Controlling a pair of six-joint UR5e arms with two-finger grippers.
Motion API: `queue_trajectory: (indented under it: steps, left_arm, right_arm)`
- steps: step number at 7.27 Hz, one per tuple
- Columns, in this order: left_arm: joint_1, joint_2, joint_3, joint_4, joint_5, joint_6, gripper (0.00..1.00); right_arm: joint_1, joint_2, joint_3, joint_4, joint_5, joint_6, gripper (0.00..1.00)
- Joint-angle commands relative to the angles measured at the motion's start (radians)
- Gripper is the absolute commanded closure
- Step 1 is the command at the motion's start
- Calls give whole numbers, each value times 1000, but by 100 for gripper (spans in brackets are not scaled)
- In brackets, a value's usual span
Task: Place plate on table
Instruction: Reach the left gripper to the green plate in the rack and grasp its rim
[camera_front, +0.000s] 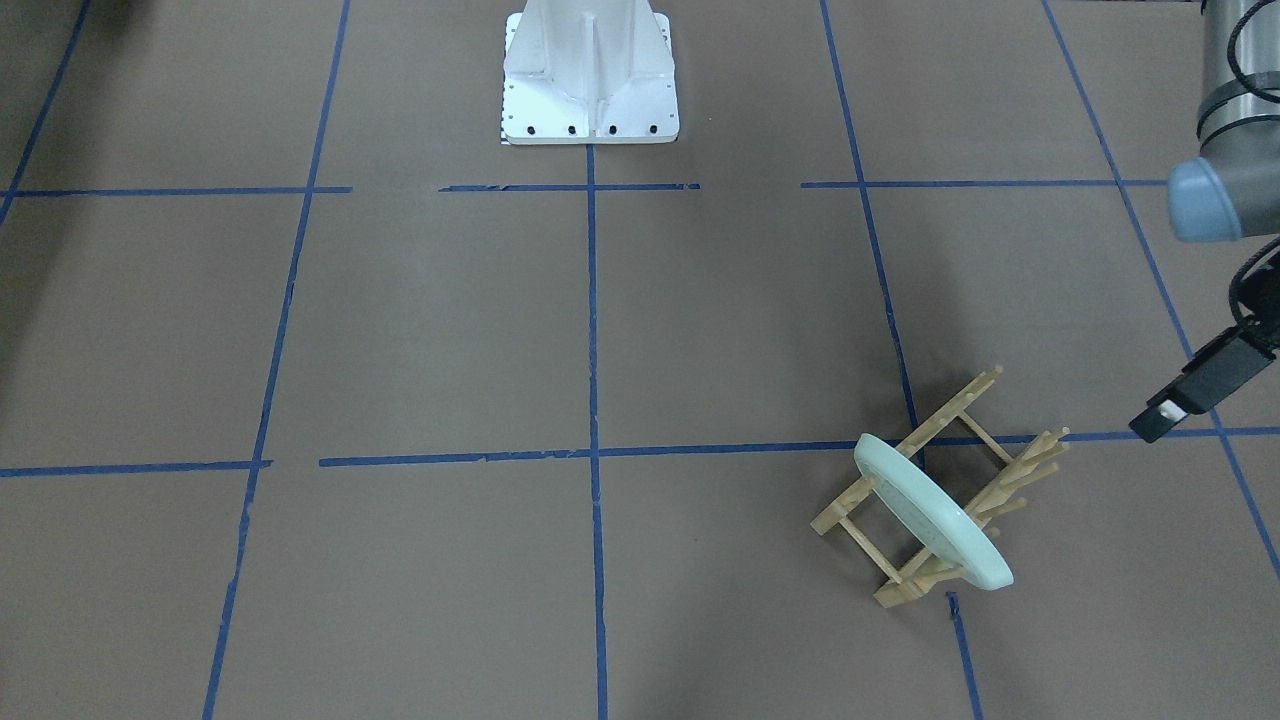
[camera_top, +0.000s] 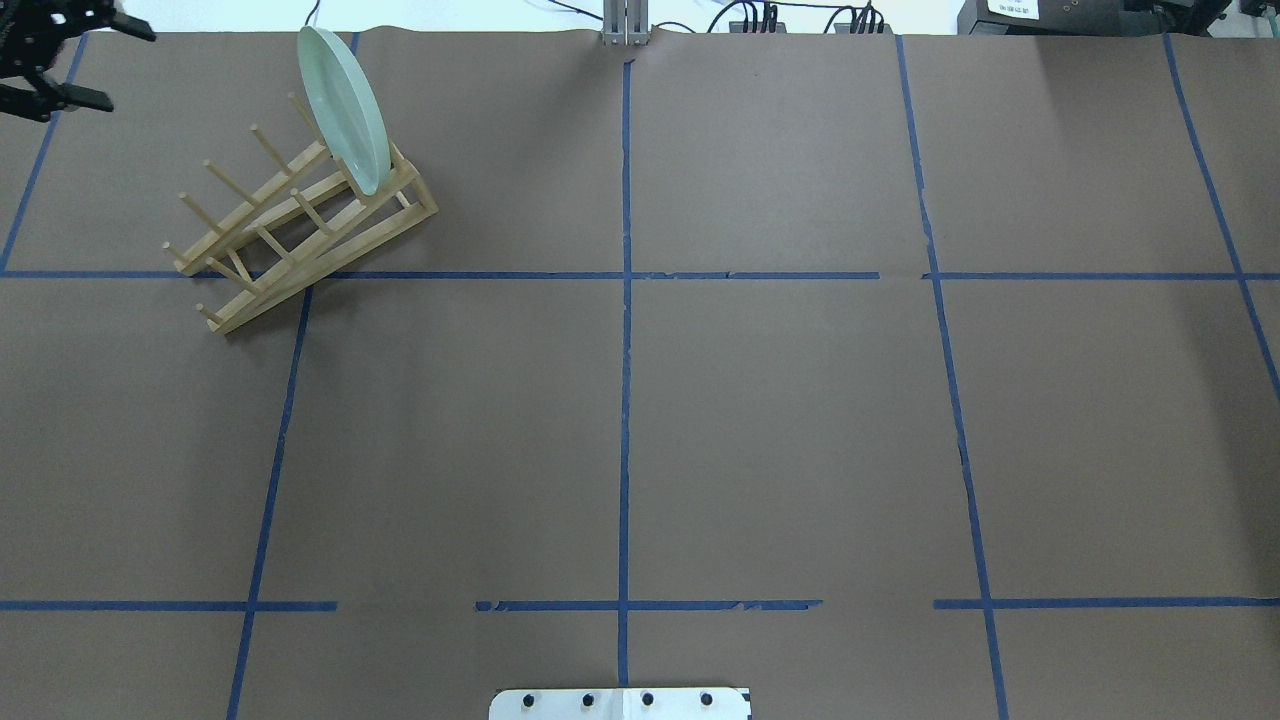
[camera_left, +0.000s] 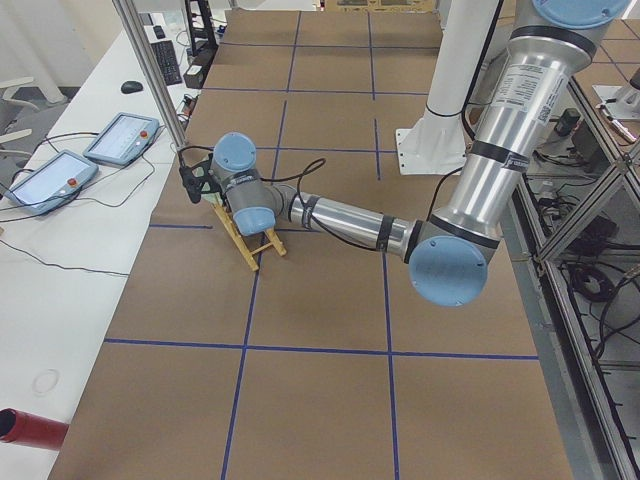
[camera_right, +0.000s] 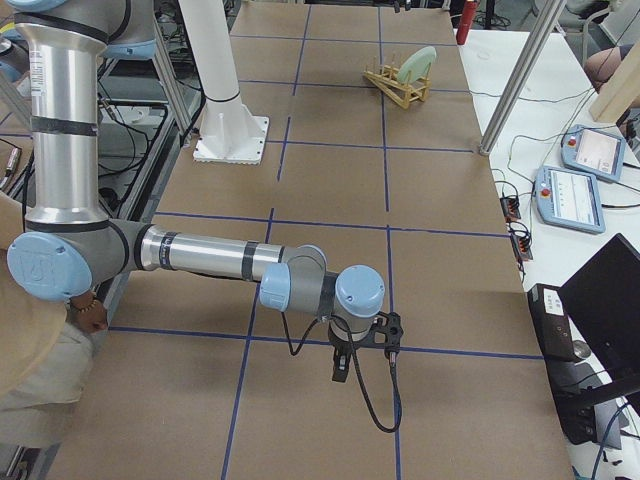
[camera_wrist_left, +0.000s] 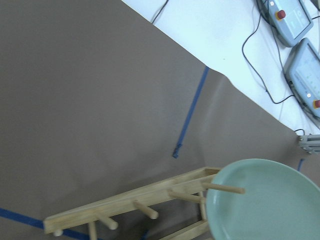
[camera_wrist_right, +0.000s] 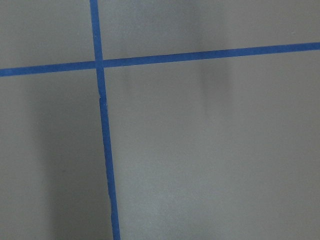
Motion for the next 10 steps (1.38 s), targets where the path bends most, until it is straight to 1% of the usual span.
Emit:
queue_trajectory:
  steps: [1,2,3,4,6,8,9,10]
  left_arm:
    - [152,-87,9,-143,279,-350,0]
    - [164,-118,38,-148,280,-296,0]
    - [166,-138,93,-143,255,-168,0]
    - [164,-134,98,-139,229,-79,1]
    - [166,-162,136,-134,230,-63,10]
    - [167,-213,183,-108,234,-60,14]
    - [167,-213,185,-108,234,-61,38]
    - [167,-213,182,-108,234,-58,94]
  right_arm:
    - [0,0,0,0,0,0,0]
    - [0,0,0,0,0,0,0]
    - [0,0,2,0,0,0,0]
    - [0,0,0,0,0,0,0]
    - [0,0,0,0,0,0,0]
    - [0,0,0,0,0,0,0]
    - [0,0,0,0,0,0,0]
    - [0,0,2,0,0,0,0]
